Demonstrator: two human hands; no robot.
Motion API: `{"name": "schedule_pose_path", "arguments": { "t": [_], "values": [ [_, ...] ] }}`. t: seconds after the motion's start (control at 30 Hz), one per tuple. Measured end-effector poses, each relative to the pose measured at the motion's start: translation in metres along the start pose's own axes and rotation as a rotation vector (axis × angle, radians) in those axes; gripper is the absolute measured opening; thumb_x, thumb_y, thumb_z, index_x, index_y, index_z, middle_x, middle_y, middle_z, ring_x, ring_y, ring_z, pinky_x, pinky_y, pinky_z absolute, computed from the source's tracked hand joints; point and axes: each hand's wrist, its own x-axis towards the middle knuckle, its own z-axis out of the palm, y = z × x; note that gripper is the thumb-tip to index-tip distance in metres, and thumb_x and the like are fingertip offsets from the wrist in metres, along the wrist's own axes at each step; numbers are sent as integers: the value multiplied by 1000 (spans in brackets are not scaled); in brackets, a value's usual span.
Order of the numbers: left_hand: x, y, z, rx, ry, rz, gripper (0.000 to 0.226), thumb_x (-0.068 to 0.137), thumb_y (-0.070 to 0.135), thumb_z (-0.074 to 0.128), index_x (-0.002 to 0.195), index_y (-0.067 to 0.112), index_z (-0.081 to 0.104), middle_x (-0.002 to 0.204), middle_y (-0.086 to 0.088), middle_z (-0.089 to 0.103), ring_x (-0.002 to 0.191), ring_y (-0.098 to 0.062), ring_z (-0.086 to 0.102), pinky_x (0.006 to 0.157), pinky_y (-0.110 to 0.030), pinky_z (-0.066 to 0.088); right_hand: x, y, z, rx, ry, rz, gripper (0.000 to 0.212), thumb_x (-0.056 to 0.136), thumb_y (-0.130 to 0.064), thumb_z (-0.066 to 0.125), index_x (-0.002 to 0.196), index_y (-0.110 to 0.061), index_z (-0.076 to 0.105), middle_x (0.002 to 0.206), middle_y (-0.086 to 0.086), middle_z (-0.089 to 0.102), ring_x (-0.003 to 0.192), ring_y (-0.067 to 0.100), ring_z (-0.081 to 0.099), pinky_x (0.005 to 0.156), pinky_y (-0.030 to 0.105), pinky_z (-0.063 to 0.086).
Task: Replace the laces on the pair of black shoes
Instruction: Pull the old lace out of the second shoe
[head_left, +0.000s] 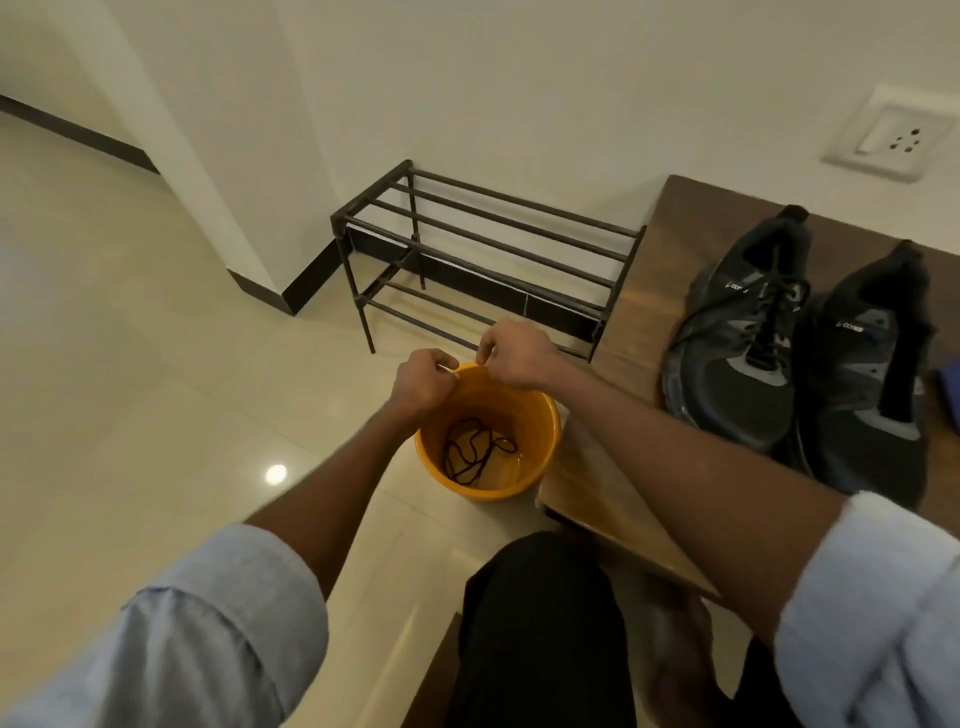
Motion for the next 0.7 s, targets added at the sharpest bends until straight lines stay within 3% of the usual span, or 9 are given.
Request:
{"name": "schedule_pose_path", "arguments": {
  "t": [0.1,0.23,0.3,0.37,0.43,0.5,0.6,0.7],
  "values": [
    [-17,29,8,3,45,158,25,103,17,58,126,12,68,112,-8,71,99,-19,69,87,-36,60,-33,1,-28,157,220,-2,21,96,-8,65,105,-23,76,102,-4,72,93,9,67,78,30,59],
    [-48,109,35,-17,16,485,23,103,29,60,118,14,71,108,0,73,101,-14,67,88,-33,55,-109,32,-78,335,677,11,20,98,-15,60,103,-26,75,101,-12,72,93,2,64,79,21,53],
    [-63,155,55,-14,8,591,24,103,31,62,118,15,71,109,1,73,98,-12,68,88,-34,57,-151,60,-101,300,930,36,20,96,-14,59,103,-24,74,105,-10,72,99,6,64,89,24,52],
    [-76,193,79,17,-21,656,34,102,36,62,131,17,64,124,-1,66,111,-14,63,97,-35,53,-187,93,-119,191,1083,123,20,96,-14,60,111,-23,71,118,-7,67,112,11,60,103,33,49],
    [-81,220,104,111,-28,692,56,98,45,64,145,17,51,142,-6,54,130,-22,53,109,-39,46,-208,129,-129,27,1067,280,30,94,-22,66,124,-25,66,139,-3,57,132,20,49,110,49,45],
    [-84,231,128,149,-72,649,81,91,57,69,155,19,35,153,-7,43,139,-25,46,112,-41,42,-220,157,-129,-84,875,414,50,92,-38,70,140,-32,55,160,-3,37,149,27,30,112,58,38],
    [-87,227,157,140,-127,494,99,82,67,70,159,31,19,159,-2,36,141,-28,44,113,-51,44,-226,181,-119,-85,637,476,60,94,-56,62,149,-41,43,169,-8,18,156,26,15,116,58,33],
    [-91,218,167,155,-44,433,97,76,71,66,156,38,23,155,2,41,140,-25,44,110,-55,46,-236,193,-112,-85,608,498,59,95,-55,59,150,-44,41,167,-10,25,155,24,18,118,54,35]
  ]
}}
